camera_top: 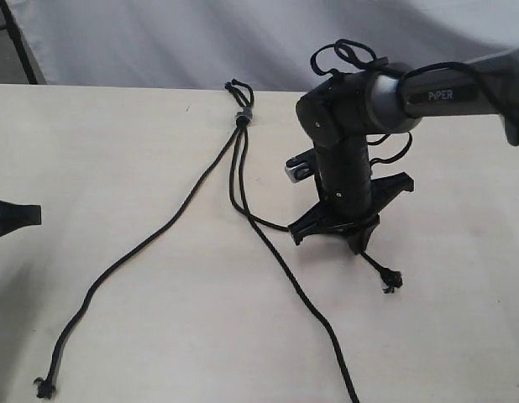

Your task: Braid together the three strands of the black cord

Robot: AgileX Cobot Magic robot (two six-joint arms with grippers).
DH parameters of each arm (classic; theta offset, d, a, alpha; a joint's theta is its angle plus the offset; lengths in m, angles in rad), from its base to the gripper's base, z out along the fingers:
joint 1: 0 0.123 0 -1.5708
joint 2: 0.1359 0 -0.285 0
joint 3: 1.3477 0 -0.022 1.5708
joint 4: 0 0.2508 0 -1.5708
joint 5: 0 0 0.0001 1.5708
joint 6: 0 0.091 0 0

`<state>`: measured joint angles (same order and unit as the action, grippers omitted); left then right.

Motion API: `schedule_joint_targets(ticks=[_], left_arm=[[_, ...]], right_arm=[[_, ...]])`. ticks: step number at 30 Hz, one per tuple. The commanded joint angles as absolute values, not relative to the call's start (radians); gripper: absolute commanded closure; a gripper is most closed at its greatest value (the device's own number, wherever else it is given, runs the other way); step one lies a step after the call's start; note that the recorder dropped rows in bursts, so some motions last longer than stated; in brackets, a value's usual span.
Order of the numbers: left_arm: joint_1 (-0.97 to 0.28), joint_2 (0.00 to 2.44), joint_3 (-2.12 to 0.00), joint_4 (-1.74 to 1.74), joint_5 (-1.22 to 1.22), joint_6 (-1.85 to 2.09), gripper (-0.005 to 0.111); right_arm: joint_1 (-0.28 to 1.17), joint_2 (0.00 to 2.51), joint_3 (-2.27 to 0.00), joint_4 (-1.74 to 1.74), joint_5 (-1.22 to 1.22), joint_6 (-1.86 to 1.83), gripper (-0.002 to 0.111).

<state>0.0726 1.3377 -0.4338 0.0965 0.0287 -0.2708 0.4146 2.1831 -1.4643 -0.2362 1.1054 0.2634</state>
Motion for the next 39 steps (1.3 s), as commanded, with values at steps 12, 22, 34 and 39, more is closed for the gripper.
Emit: schedule_joint_targets(ticks=[12,22,34,39], left_arm=[[0.072,1.34,-0.438,0.098,0.007,-0.277,0.107],[0.072,1.34,-0.438,0.098,0.007,-0.277,0.107],[0.072,1.34,-0.438,0.098,0.007,-0.277,0.107],[0.072,1.34,-0.438,0.098,0.007,-0.277,0.107]], right_arm=[[0.72,2.199,-1.383,0.037,1.045,0.044,0.109],[0.85,1.998,-1.383,0.015,0.996,0.028,0.109],[0.641,1.81,-1.382,-0.112,0.998,0.12,0.109],[0.508,1.821,-1.354,-0.112,0.934,0.168,0.109]])
